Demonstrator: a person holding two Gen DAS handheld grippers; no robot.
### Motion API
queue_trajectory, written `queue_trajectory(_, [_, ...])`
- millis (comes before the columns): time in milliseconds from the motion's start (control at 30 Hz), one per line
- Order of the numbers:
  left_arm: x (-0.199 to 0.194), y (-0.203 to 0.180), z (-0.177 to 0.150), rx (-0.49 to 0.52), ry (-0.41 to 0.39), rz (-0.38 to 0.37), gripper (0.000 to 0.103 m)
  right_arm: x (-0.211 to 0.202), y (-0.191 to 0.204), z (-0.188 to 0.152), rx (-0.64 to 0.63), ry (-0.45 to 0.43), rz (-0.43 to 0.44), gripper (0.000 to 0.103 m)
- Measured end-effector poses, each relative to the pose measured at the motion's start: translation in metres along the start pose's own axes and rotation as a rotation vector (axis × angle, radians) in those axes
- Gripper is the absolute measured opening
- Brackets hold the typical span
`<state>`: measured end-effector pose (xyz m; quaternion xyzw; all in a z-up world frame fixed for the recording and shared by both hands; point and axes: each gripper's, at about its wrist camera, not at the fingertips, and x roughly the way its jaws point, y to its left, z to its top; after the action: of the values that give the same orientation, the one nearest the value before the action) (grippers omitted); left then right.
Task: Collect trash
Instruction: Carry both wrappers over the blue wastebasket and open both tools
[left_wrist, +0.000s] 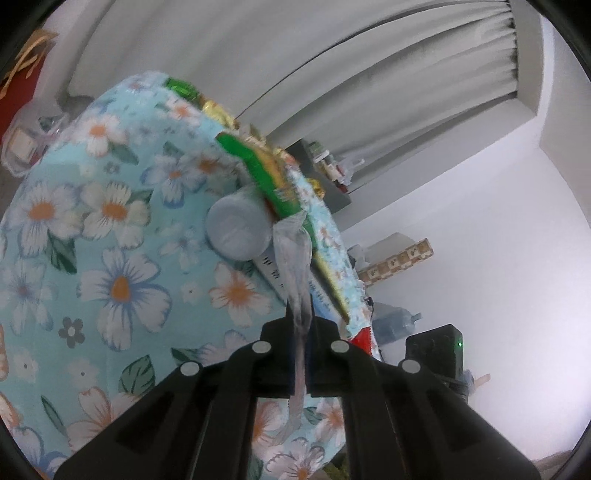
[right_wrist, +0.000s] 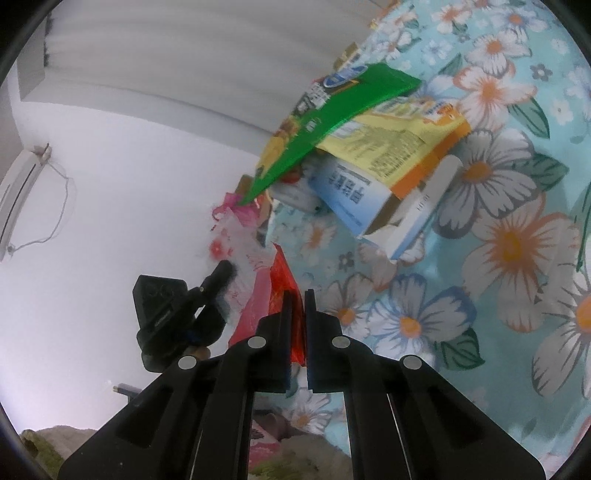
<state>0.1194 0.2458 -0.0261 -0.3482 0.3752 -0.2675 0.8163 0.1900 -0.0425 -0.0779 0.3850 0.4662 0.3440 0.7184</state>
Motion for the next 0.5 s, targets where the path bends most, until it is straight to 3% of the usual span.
queue_trajectory(300, [0.007,-0.031,0.011,0.108,-0.003,-0.007,0.003,-0.017,0.001,0.000,-0.002,-0.057,0.023,0.004])
queue_trajectory(500, [0.020,-0.044,0.014,0.166,0.007,0.002,0.003,-0.060,-0.008,-0.001,0.011,-0.115,0.030,0.004])
